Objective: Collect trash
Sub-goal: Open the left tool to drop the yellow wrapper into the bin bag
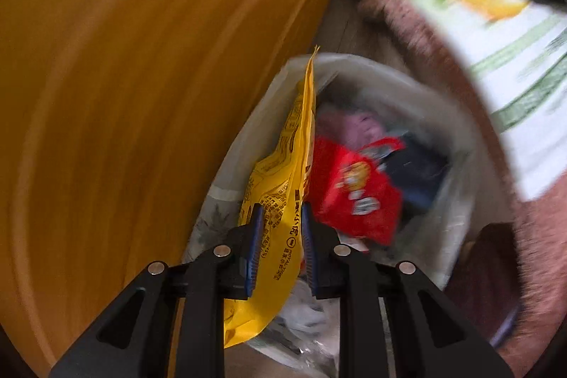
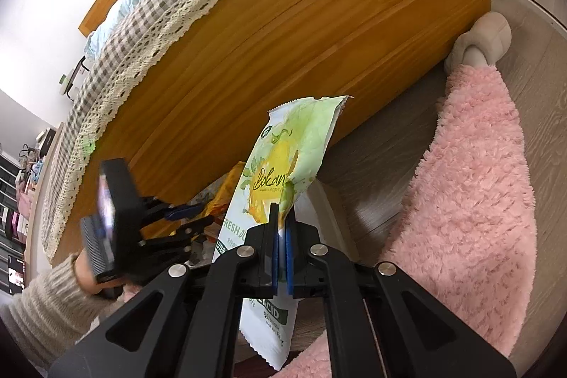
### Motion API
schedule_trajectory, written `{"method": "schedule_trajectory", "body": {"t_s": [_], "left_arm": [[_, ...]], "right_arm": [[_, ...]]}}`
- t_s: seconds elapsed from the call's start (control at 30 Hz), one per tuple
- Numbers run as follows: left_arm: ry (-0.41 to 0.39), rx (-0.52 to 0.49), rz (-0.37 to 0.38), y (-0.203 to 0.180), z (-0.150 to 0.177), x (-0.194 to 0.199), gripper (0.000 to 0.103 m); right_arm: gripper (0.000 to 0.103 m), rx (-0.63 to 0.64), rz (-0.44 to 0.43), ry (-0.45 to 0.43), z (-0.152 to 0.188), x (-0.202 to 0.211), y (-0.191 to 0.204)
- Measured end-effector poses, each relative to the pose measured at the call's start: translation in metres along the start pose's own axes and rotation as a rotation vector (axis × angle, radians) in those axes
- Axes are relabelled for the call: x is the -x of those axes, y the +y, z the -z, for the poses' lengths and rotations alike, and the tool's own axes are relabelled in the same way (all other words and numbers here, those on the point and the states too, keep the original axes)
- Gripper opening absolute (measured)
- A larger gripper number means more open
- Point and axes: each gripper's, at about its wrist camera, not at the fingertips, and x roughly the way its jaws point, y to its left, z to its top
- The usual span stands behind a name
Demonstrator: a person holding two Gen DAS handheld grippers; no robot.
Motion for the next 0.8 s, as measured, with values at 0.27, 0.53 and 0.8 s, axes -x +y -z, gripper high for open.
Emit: {"method": "schedule_trajectory", "body": {"t_s": [0.27, 0.53, 0.8], "left_arm": [[0.020, 0.044, 0.040, 0.002, -0.007, -0.039, 0.019], [-0.014, 0.128, 0.110, 0.010, -0.002, -0.032, 0.027], [-0.039, 0.261, 0.206, 0.030, 0.009, -0.007, 0.056]], "right_arm": [[0.003, 0.006, 0.017, 0.032, 0.000, -0.013, 0.001], [0.003, 0.022, 0.018, 0.044, 0.002, -0.015, 0.006], [0.003, 0.046, 0.009, 0.036, 0.003, -0.009, 0.011]]}}
